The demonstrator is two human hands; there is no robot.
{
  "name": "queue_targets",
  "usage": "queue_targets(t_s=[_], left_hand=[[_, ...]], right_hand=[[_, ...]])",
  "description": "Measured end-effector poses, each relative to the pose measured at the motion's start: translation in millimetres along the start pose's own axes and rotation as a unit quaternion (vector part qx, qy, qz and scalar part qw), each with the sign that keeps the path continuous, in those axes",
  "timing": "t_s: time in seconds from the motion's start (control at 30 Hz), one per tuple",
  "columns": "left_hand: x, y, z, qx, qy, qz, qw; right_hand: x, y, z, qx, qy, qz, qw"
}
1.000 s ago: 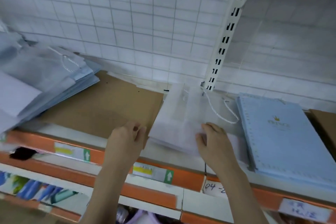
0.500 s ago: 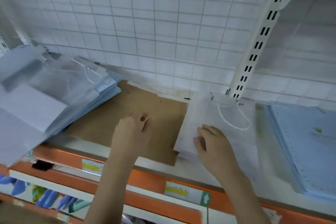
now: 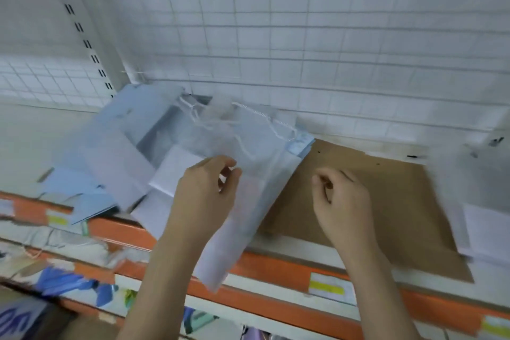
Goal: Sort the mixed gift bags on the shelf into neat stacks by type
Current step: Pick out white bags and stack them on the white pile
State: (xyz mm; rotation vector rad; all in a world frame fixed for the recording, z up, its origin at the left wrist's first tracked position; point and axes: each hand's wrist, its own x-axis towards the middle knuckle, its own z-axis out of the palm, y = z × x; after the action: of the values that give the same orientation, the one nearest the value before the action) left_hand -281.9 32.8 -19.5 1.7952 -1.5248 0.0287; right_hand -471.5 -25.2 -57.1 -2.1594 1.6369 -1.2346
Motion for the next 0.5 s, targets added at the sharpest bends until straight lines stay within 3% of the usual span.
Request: queue_targets(t_s=[0.13,0.33,0.5], left_hand=[[13,-50,-23,0.007,0.027,-0.022,0.999],[17,-78,-19,-0.034,0.014,-0.034,0.999],[20,-90,-13,-0.059,0.006,-0.014,0.998]], right_hand=[[-2,-42,24,-0.001,-0.011,0.041,0.999],[-3,-77,49,-0.09,-0.136,0.156,0.974],[-1,-76,54,0.019,-0.158,0.218,0.963]])
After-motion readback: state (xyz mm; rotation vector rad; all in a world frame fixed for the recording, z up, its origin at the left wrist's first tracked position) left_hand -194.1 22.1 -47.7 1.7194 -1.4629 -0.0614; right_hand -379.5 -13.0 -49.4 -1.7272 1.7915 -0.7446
